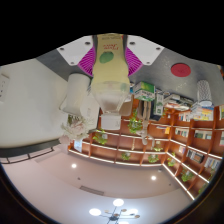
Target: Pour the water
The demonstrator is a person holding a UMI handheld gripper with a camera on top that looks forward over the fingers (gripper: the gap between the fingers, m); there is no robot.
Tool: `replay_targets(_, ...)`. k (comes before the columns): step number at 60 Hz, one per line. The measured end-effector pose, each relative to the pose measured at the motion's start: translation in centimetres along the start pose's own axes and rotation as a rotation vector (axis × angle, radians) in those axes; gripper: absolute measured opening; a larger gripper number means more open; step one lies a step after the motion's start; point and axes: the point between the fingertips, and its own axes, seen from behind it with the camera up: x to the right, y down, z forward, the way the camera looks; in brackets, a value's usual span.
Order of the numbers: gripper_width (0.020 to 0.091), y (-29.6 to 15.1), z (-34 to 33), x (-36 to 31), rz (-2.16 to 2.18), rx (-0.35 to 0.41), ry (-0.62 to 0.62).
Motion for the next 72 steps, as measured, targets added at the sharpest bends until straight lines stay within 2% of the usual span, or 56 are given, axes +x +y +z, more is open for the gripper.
replay_targets(8, 0.0334, -1.6, 0.3, -3.0, -0.208, -0.004, -0.036)
replay_targets(19, 0.0333, -5.0, 1.7, -11.6, -0.631, 0.036, -0.123)
replay_targets(35, 0.0334, -8.4, 3.9, -22.5, -1.205, 0.151, -0.175)
replay_targets(52, 0.0349, -11.4, 5.4, -27.4, -1.708, 0.278, -0.096)
replay_targets(72, 0.0349, -11.9, 6.0, -29.5, -1.973, 0.323, -0.024)
